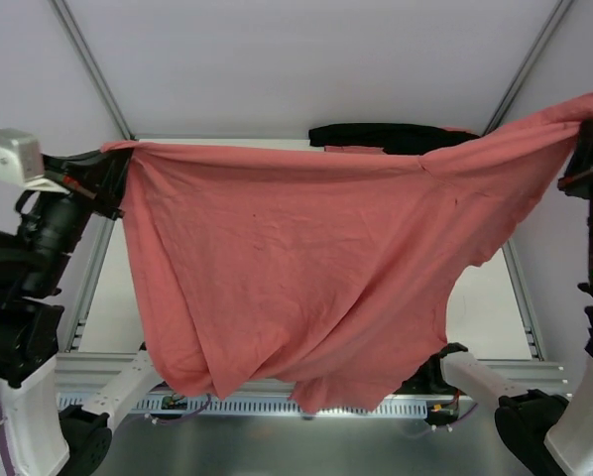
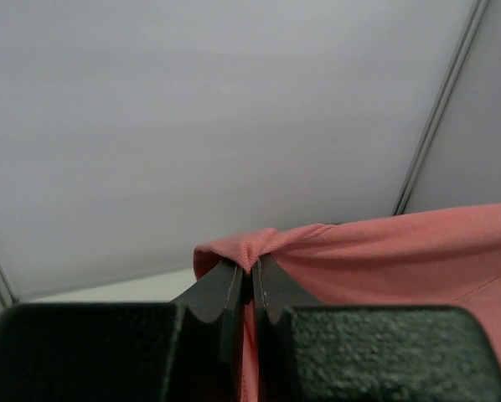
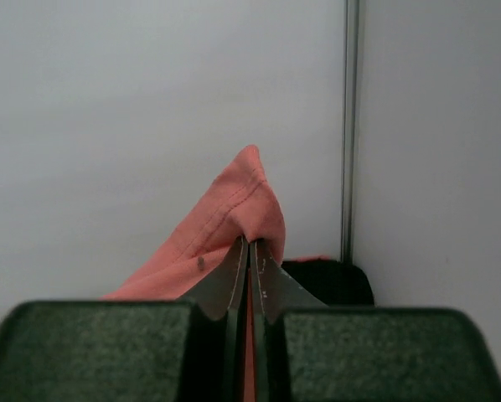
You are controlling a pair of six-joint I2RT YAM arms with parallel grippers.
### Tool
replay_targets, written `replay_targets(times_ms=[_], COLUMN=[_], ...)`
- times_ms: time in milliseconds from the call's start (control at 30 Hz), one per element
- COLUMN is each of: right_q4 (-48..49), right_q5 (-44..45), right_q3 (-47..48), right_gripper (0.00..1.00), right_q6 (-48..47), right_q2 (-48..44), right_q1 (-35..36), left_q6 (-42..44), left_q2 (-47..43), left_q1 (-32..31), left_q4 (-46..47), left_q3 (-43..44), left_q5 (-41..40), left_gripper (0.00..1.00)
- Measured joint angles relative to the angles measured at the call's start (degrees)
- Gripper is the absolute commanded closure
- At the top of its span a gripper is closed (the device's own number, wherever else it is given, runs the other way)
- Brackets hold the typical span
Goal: Fold and stack the t-shirts
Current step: Move the tshirt to the center of the board
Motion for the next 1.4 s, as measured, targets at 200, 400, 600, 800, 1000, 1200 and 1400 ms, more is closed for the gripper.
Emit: replay_targets(times_ms=[200,400,600,800,1000,1200,1400], right_q4=[1.6,5.6,9.9,15.8,20.1,24.9,26.0], right_q5=[0.7,0.1,-2.1,-4.3,-7.5,-10.9,-12.5], right_q3=[-16.0,-29.2,-35.5,-34.2,-23.3,-6.5,-3.8], right_gripper=[1.0,1.0,1.0,1.0,0.99,0.01,0.0], right_q6=[0.1,1.5,4.0,5.0,4.4,7.8,9.3], right_q2=[1.4,7.1,16.7,27.9,41.9,58.5,63.5], right_q1=[0.0,0.0,0.0,0.0,-0.4,-3.8,-7.1], left_q6=[-1.3,-2.5,-1.9,-0.4,0.1,1.4,2.6], left_q2=[-1.7,2.2,9.6,17.0,30.1,42.9,45.1], left_q1=[0.0,0.0,0.0,1.6,1.9,1.9,1.9], left_q4=[4.7,11.1,18.0,30.1,37.1,38.7,39.4], left_q3=[-19.1,-35.9,-41.6,-42.8,-40.0,-30.8,-25.5], left_q5=[-1.2,-1.6,-3.5,-5.7,-7.2,-11.0,-13.4], left_gripper=[1.0,1.0,1.0,1.0,1.0,0.01,0.01])
